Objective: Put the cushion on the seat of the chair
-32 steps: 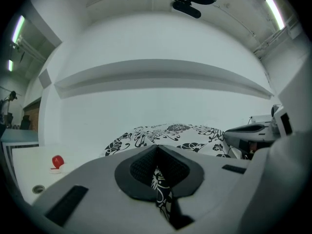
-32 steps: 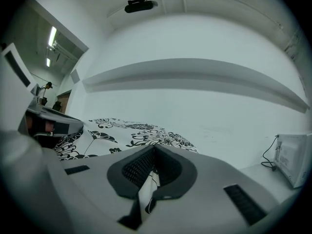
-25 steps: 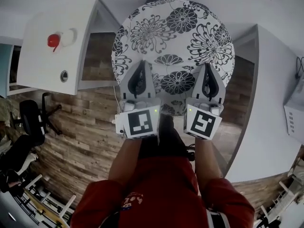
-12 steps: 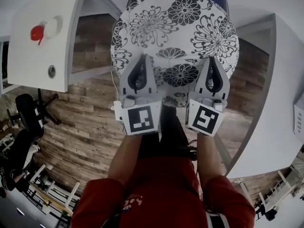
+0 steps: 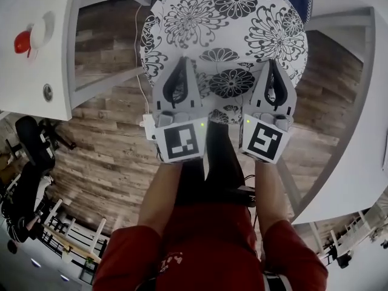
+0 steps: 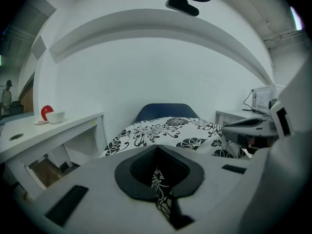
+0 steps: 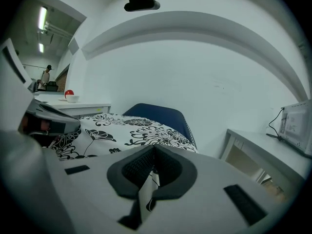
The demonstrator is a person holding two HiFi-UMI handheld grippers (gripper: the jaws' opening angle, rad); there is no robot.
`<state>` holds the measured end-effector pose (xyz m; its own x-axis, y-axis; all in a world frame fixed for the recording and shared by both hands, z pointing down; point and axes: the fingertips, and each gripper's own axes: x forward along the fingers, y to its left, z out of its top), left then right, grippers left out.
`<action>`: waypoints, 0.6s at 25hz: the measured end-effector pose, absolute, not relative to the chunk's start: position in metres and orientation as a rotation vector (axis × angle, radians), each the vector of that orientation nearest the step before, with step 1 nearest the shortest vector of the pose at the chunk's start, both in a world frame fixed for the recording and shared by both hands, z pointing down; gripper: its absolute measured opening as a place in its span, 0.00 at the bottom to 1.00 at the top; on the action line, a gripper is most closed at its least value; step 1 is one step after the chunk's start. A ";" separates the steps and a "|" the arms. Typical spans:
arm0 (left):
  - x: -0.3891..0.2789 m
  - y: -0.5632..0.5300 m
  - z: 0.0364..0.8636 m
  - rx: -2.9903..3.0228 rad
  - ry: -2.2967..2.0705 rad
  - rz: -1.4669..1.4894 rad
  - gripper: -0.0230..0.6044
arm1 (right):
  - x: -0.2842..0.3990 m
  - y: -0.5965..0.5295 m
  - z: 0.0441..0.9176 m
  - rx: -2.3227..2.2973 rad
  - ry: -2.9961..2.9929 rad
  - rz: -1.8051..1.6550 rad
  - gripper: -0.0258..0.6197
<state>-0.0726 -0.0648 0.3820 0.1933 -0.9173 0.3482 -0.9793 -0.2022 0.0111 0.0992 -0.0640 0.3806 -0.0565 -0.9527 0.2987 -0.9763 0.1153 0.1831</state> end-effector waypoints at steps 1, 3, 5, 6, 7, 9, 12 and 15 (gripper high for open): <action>-0.072 -0.064 0.378 2.232 -1.818 0.402 0.08 | 0.100 -0.063 0.377 1.881 -2.059 0.105 0.08; -0.071 -0.065 0.376 2.222 -1.816 0.412 0.08 | 0.101 -0.063 0.378 1.860 -2.050 0.111 0.08; -0.071 -0.067 0.381 2.220 -1.814 0.412 0.08 | 0.102 -0.065 0.385 1.846 -2.040 0.118 0.08; -0.071 -0.069 0.384 2.218 -1.815 0.410 0.08 | 0.102 -0.066 0.388 1.842 -2.038 0.121 0.08; -0.071 -0.069 0.385 2.215 -1.817 0.407 0.08 | 0.101 -0.067 0.389 1.838 -2.038 0.122 0.08; -0.072 -0.069 0.386 2.206 -1.820 0.405 0.08 | 0.101 -0.067 0.388 1.829 -2.040 0.120 0.08; -0.072 -0.067 0.386 2.180 -1.808 0.416 0.08 | 0.101 -0.065 0.384 1.814 -2.034 0.123 0.08; -0.073 -0.068 0.385 2.167 -1.802 0.435 0.08 | 0.099 -0.066 0.384 1.793 -2.031 0.129 0.08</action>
